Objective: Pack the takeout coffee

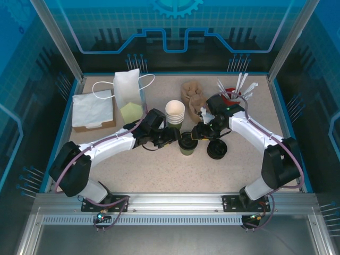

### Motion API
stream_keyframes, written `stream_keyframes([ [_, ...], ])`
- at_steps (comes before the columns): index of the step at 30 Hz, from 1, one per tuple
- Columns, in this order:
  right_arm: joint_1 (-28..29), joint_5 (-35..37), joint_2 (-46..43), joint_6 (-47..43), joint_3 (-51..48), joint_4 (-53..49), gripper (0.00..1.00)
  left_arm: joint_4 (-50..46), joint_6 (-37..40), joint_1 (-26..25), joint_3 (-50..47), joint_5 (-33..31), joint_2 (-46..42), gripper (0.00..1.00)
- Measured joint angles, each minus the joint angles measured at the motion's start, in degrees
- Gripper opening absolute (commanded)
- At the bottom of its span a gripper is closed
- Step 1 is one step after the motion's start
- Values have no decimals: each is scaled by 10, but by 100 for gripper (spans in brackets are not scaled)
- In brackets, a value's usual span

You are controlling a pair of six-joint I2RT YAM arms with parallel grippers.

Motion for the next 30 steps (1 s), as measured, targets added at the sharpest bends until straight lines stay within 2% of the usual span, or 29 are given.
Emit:
stream_keyframes([
  [9,7,7,-1,0,4,1,49,26,-14,6,-13,14,-19,71],
  [16,7,24,-37,2,5,-1,73,20,-9,6,-5,13,-23,76],
  [20,7,16,-57,8,7,-2,81,10,3,6,-3,6,-36,78],
  [23,7,-1,-56,19,-7,12,84,0,12,6,-2,-4,-57,79],
  [30,21,-37,-18,38,-23,31,84,-37,28,6,-2,-19,-96,79],
])
